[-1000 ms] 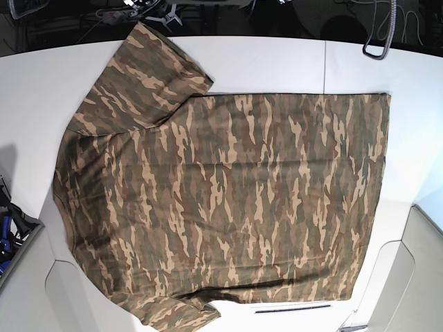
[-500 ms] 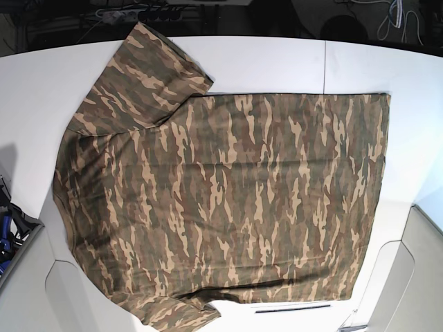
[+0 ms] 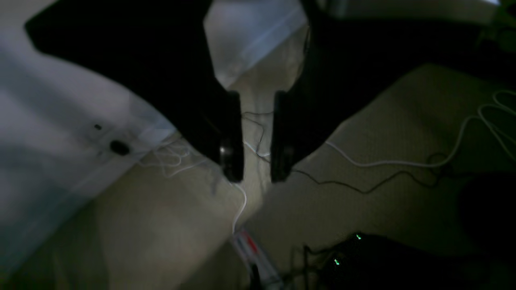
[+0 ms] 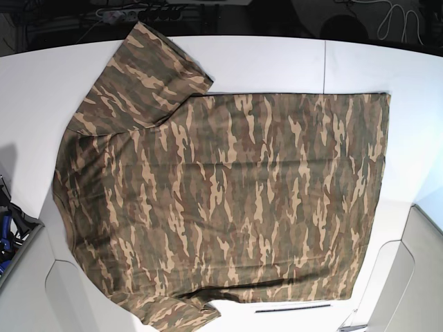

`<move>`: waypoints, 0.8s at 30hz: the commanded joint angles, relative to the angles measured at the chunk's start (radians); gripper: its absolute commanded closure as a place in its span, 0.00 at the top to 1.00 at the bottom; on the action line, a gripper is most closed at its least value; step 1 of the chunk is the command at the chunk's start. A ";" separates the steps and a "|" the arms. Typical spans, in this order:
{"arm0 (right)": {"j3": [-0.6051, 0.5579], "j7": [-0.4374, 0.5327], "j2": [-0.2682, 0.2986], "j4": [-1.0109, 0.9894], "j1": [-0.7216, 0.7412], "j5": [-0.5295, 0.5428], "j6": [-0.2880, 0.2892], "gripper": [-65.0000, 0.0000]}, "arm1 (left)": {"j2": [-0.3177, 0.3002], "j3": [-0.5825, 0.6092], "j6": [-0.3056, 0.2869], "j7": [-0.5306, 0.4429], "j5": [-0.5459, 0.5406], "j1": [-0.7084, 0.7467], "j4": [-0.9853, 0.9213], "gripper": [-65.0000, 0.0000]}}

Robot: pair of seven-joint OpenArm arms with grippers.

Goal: Fold the T-shirt properly

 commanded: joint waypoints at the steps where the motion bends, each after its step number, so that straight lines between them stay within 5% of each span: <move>1: 0.030 -0.002 0.016 0.053 -0.038 0.033 0.018 0.05 | -0.009 -0.027 -0.023 0.010 -0.025 0.050 0.056 0.20; 10: 0.274 -0.214 0.017 0.429 -0.098 0.270 0.021 0.05 | -0.011 -0.312 -0.066 0.183 -0.190 0.209 0.462 0.20; 17: 0.464 -0.264 -0.001 0.546 -0.051 0.412 0.016 0.07 | -0.011 -0.550 -0.066 0.235 -0.343 0.212 0.610 0.27; 24: 0.578 -0.386 -0.073 0.536 0.066 0.458 -0.137 0.44 | -0.011 -0.742 -0.066 0.236 -0.430 0.150 0.626 0.45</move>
